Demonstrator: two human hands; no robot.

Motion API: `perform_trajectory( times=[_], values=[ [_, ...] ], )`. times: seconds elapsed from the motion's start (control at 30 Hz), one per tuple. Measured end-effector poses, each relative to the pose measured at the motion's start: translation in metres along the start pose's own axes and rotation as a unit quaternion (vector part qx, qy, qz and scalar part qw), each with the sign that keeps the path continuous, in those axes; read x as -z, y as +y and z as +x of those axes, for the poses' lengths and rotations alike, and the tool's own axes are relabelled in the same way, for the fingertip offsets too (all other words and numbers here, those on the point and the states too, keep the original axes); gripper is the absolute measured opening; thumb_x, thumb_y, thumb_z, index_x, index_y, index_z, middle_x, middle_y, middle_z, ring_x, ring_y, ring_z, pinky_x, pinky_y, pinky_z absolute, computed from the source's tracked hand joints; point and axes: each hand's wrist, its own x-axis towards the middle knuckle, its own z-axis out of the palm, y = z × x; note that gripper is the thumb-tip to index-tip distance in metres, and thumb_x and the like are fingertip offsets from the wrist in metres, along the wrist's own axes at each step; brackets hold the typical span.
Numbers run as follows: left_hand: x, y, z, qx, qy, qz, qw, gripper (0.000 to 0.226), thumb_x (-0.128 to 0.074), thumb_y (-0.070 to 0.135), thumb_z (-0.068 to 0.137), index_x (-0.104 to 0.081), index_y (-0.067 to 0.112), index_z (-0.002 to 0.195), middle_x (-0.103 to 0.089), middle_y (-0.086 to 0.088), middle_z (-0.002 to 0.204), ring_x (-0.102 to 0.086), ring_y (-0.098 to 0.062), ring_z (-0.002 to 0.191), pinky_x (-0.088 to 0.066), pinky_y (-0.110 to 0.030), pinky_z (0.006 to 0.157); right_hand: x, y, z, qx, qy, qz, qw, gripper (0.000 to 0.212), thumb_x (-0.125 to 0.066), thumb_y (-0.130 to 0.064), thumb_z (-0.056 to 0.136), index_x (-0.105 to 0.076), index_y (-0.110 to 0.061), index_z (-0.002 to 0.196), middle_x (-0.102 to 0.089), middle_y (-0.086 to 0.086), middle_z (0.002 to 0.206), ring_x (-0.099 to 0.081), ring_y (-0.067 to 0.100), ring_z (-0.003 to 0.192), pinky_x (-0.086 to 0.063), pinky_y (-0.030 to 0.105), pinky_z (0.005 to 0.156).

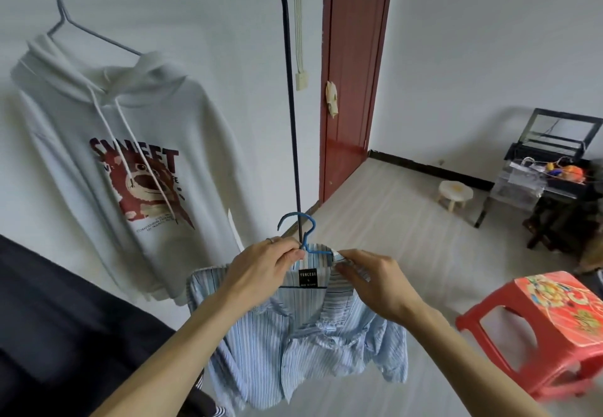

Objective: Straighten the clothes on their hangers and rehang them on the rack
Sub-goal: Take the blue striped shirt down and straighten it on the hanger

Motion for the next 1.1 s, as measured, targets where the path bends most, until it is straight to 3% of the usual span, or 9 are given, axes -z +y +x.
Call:
perform_trajectory(
  times=[0.2,0.37,0.47,0.57,0.73,0.8,0.87,0.93,1.1],
  values=[
    [-0.001,-0.003,-0.002,-0.002,0.019,0.006,1.0,0.022,-0.044,0.048,0.098,-0.06,0.033,0.097,-0.058,0.009,0.066,-0.052,-0.011,0.057,-0.041,-0.027,0.052,0.007,0.0,0.004,0.023,-0.02,-0.013,0.999,0.012,-0.06,-0.039,0.094,-0.066,-0.029,0.093,-0.062,-0.016,0.078,-0.058,0.005,0.07,-0.049,0.027,0.066],
    [0.004,-0.003,-0.01,0.027,0.024,-0.03,0.999,0.01,-0.049,0.041,0.099,-0.057,0.036,0.103,-0.063,0.018,0.075,-0.048,-0.001,0.05,-0.034,-0.025,0.049,0.011,-0.002,0.004,0.007,-0.087,-0.029,0.996,0.037,-0.054,-0.052,0.093,-0.041,-0.036,0.063,-0.048,-0.014,0.057,-0.046,0.006,0.056,-0.035,0.017,0.053],
    [0.012,-0.006,-0.015,0.057,0.033,-0.058,0.996,0.015,-0.05,0.043,0.098,-0.056,0.04,0.111,-0.068,0.02,0.092,-0.055,-0.001,0.057,-0.048,-0.029,0.059,0.009,-0.015,0.007,0.0,-0.098,0.026,0.995,0.039,-0.054,-0.05,0.094,-0.043,-0.029,0.064,-0.047,-0.01,0.054,-0.042,0.008,0.052,-0.034,0.021,0.052],
    [0.027,-0.012,-0.024,0.076,0.047,-0.046,0.995,0.016,-0.052,0.041,0.097,-0.064,0.033,0.104,-0.068,0.014,0.091,-0.063,-0.008,0.079,-0.053,-0.042,0.076,0.002,-0.029,0.014,0.005,-0.105,0.081,0.991,0.042,-0.055,-0.052,0.094,-0.048,-0.02,0.068,-0.044,-0.008,0.055,-0.038,0.006,0.051,-0.033,0.024,0.051],
    [0.068,-0.024,-0.057,0.056,0.11,0.11,0.986,0.028,-0.051,0.054,0.092,-0.069,0.033,0.101,-0.064,0.023,0.093,-0.054,0.003,0.084,-0.04,-0.007,0.069,-0.005,-0.059,0.023,0.021,-0.159,0.143,0.977,0.048,-0.057,-0.054,0.092,-0.051,-0.011,0.071,-0.042,-0.009,0.057,-0.036,0.004,0.054,-0.03,0.022,0.055],
    [0.09,-0.027,-0.075,0.043,0.18,0.18,0.966,0.033,-0.047,0.054,0.091,-0.072,0.032,0.091,-0.063,0.024,0.085,-0.05,0.004,0.077,-0.038,-0.006,0.066,-0.007,-0.074,0.026,0.023,-0.19,0.159,0.969,0.051,-0.056,-0.056,0.091,-0.05,-0.009,0.072,-0.041,-0.01,0.058,-0.035,0.003,0.055,-0.03,0.022,0.056],
    [0.114,-0.034,-0.094,0.037,0.272,0.254,0.927,0.035,-0.045,0.045,0.091,-0.074,0.025,0.087,-0.067,0.016,0.086,-0.058,-0.009,0.079,-0.047,-0.025,0.068,-0.011,-0.093,0.029,0.016,-0.218,0.188,0.958,0.053,-0.056,-0.059,0.09,-0.048,-0.01,0.073,-0.039,-0.01,0.06,-0.034,0.005,0.057,-0.03,0.024,0.058],
    [0.146,-0.039,-0.11,0.083,0.33,0.345,0.875,0.034,-0.044,0.036,0.089,-0.074,0.022,0.092,-0.069,0.005,0.1,-0.06,-0.021,0.091,-0.042,-0.036,0.08,-0.014,-0.119,0.035,0.005,-0.257,0.219,0.941,0.045,-0.056,-0.054,0.092,-0.045,-0.015,0.073,-0.036,-0.01,0.063,-0.033,0.006,0.058,-0.031,0.024,0.059],
    [0.226,-0.047,-0.137,0.223,0.317,0.505,0.771,0.031,-0.06,0.022,0.082,-0.071,0.017,0.111,-0.05,-0.015,0.141,-0.038,-0.033,0.135,-0.023,-0.054,0.108,-0.013,-0.213,0.069,0.02,-0.291,0.27,0.918,0.022,-0.05,-0.03,0.1,-0.047,-0.017,0.082,-0.043,-0.007,0.065,-0.035,0.002,0.048,-0.032,0.014,0.047]
  ],
)
